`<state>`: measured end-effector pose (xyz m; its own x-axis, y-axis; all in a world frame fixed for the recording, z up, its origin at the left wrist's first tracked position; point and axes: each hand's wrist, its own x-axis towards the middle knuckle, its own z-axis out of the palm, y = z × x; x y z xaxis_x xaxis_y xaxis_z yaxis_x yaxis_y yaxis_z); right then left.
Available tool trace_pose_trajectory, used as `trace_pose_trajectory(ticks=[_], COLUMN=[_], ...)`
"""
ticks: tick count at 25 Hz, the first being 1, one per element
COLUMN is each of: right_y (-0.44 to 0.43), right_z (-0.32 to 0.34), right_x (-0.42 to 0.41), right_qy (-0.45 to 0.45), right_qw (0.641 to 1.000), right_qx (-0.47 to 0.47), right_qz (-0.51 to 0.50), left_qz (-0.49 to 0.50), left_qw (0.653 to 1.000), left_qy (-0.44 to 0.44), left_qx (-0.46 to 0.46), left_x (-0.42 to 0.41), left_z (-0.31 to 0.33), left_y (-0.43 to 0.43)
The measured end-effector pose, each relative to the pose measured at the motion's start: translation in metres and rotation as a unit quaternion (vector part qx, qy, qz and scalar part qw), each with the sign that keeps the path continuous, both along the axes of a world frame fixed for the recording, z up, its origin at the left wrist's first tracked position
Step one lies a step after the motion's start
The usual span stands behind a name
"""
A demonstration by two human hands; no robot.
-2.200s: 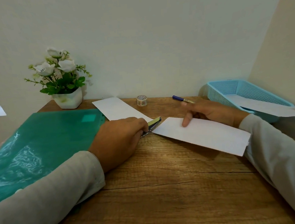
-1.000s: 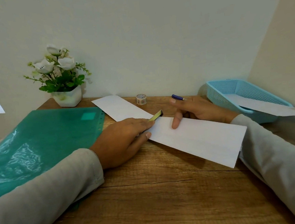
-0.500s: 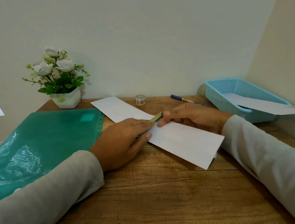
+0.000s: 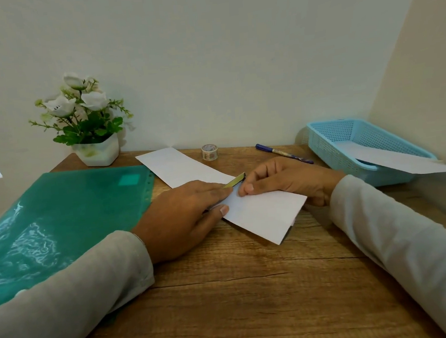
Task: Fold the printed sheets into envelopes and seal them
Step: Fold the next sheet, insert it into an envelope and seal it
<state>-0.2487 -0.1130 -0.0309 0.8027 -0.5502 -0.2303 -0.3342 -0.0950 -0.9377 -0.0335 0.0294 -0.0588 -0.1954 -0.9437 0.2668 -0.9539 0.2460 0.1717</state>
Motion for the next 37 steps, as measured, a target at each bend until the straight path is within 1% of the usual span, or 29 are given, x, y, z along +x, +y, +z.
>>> trace_pose_trajectory(ticks=[2, 5, 6, 9, 12, 14, 15, 18, 20, 22, 27, 30, 33, 37], right_y=[-0.003, -0.006, -0.007, -0.006, -0.002, 0.0, 0.0, -0.004, -0.006, -0.005, 0.001, 0.004, 0.008, 0.013], right_z=[0.004, 0.011, 0.011, 0.007, -0.002, -0.003, -0.001, 0.007, 0.009, 0.006, -0.004, -0.007, -0.007, -0.005], right_x=[-0.007, -0.024, -0.028, -0.021, -0.006, -0.003, -0.005, -0.019, -0.025, -0.023, -0.002, 0.004, 0.006, 0.01], right_qy=[0.012, 0.078, 0.086, 0.066, 0.017, -0.004, 0.0, 0.034, 0.039, 0.026, -0.021, -0.056, -0.059, -0.054], right_qw=[0.999, 0.987, 0.984, 0.99, 0.998, 1.0, 0.999, 0.992, 0.988, 0.99, 0.999, 0.998, 0.995, 0.993], right_qx=[0.027, 0.053, 0.056, 0.041, 0.008, 0.003, 0.012, 0.064, 0.079, 0.073, 0.034, 0.025, 0.023, 0.041], right_qz=[0.035, 0.134, 0.148, 0.115, 0.054, 0.03, 0.034, 0.102, 0.128, 0.114, 0.029, -0.021, -0.075, -0.097], left_qz=[-0.001, 0.005, 0.005, -0.002, -0.009, -0.009, -0.008, -0.006, -0.005, -0.006, -0.02, -0.026, -0.032, -0.03], left_qw=[1.0, 1.0, 1.0, 1.0, 1.0, 1.0, 1.0, 1.0, 1.0, 1.0, 1.0, 1.0, 0.999, 0.999], left_qy=[-0.001, 0.002, 0.002, 0.002, 0.0, 0.0, 0.0, -0.005, -0.005, -0.002, 0.005, 0.004, 0.008, 0.012], left_qx=[-0.001, 0.009, 0.008, -0.003, -0.005, -0.002, 0.001, 0.007, 0.009, 0.008, -0.02, -0.018, -0.025, -0.026], left_x=[0.0, 0.002, 0.003, 0.003, 0.001, 0.001, 0.001, 0.002, 0.002, 0.002, 0.004, 0.004, 0.004, 0.003], left_z=[0.0, -0.001, -0.001, -0.002, -0.002, -0.001, -0.001, -0.001, -0.002, -0.002, -0.005, -0.005, -0.005, -0.004], left_y=[-0.001, -0.003, -0.004, -0.003, 0.0, -0.001, -0.001, -0.002, -0.002, -0.002, -0.001, -0.002, -0.002, 0.0])
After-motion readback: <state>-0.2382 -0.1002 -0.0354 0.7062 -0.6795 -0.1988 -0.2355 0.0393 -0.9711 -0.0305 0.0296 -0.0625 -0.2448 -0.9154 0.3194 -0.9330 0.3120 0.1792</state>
